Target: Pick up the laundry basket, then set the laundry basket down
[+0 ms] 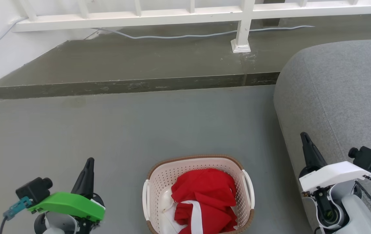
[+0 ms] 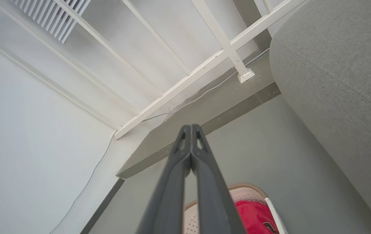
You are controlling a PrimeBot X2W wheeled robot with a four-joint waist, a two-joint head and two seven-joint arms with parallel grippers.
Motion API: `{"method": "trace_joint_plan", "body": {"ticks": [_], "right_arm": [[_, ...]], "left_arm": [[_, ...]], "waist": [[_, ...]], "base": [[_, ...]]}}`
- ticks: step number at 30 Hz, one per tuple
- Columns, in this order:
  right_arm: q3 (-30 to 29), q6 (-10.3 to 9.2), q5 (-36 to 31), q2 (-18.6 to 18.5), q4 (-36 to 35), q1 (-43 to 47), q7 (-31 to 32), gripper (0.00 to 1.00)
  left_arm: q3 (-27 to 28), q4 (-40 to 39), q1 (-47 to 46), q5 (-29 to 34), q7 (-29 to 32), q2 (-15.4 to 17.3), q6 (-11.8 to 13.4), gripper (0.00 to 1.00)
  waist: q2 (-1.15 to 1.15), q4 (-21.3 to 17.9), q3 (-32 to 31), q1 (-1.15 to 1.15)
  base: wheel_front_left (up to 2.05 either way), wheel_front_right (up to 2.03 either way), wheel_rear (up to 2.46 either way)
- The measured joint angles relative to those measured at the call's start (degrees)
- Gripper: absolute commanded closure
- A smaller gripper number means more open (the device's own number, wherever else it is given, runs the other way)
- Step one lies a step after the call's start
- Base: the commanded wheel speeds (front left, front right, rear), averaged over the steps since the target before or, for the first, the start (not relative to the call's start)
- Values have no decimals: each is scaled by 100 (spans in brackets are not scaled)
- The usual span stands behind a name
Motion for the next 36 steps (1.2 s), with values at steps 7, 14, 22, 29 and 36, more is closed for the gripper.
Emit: {"method": "trace_joint_plan", "body": {"ticks": [7,14,22,29,36], "right_arm": [[-185,34,545,41,-20,0,154,100],[-349,58,1014,68,-26,0,281,100],[-534,81,1569,89,-43,0,456,100],[-694,126,2031,122,-52,0,580,100],[-854,133,2524,172,-63,0,733,100]], "left_arm": [[171,3,0,-508,159,-24,-1,100],[316,5,-1,-964,279,-86,-42,100],[493,11,-1,-1414,455,-100,-45,100],[654,20,-1,-1847,564,-122,-51,100],[811,30,-3,-2281,715,-141,-53,100]], "waist": [[0,20,-20,0],[0,38,-38,0],[0,59,-59,0],[0,77,-77,0],[0,95,-95,0]], "base": [[0,0,0],[0,0,0],[0,0,0],[0,0,0],[0,0,0]]}}
